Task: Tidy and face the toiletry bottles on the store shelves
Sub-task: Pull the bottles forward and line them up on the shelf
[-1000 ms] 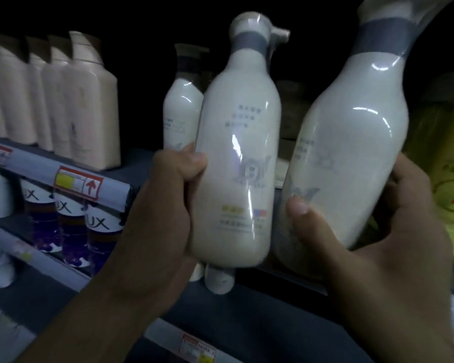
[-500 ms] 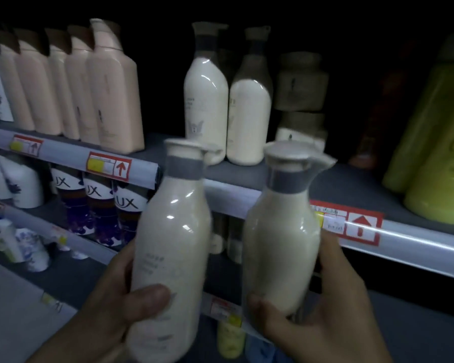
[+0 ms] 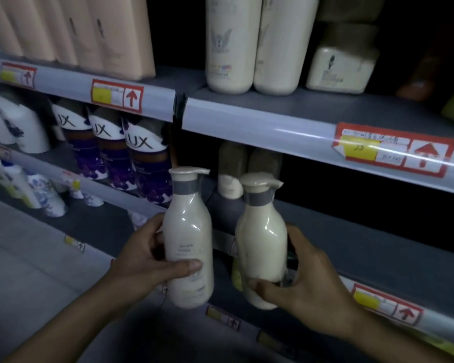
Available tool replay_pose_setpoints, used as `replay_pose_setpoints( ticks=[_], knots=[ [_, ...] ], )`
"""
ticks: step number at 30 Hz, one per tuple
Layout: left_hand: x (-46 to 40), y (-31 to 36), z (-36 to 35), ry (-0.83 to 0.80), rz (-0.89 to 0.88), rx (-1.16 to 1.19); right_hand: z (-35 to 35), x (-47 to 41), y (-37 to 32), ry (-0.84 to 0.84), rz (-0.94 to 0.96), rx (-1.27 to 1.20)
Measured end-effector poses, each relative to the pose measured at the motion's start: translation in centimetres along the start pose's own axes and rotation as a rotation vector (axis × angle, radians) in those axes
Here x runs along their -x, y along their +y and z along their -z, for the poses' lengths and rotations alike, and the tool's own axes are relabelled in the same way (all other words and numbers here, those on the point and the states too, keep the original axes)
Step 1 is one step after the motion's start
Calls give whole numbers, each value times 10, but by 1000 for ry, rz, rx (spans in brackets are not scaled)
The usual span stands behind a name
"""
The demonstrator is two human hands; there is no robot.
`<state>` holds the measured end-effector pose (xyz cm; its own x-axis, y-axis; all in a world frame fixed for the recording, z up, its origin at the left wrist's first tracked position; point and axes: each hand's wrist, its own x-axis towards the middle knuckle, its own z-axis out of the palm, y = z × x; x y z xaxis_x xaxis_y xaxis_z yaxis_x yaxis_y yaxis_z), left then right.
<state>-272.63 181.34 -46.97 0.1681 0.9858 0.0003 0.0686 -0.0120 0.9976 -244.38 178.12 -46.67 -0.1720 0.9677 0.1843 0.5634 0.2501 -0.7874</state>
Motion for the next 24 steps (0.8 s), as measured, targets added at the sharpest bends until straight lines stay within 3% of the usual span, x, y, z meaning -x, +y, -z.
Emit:
replay_pose_setpoints(
  ticks=[14,24],
  knots=[
    [-58,15,-13,114,43,-122,18,-42,37,235,-53,-162],
    [-105,32,-28,161,-68,-174,45,-70,83,356,-173,-142]
  ],
)
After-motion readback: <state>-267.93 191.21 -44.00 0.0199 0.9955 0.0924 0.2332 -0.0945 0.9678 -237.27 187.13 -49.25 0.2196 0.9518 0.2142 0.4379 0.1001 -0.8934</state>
